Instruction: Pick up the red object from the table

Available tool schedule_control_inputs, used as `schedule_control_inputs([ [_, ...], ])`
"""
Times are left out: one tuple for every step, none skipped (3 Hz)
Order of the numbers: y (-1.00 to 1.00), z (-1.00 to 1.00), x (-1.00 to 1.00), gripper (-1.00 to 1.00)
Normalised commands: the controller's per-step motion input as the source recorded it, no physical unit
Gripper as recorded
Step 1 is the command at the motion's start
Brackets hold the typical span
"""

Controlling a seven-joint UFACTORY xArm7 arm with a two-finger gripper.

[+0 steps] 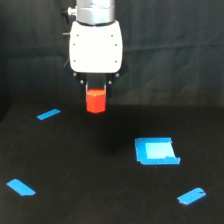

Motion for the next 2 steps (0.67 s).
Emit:
schedule_control_inputs([
  [0.05, -0.04, -0.01, -1.0],
  [0.04, -0.05, 0.01, -0.98],
])
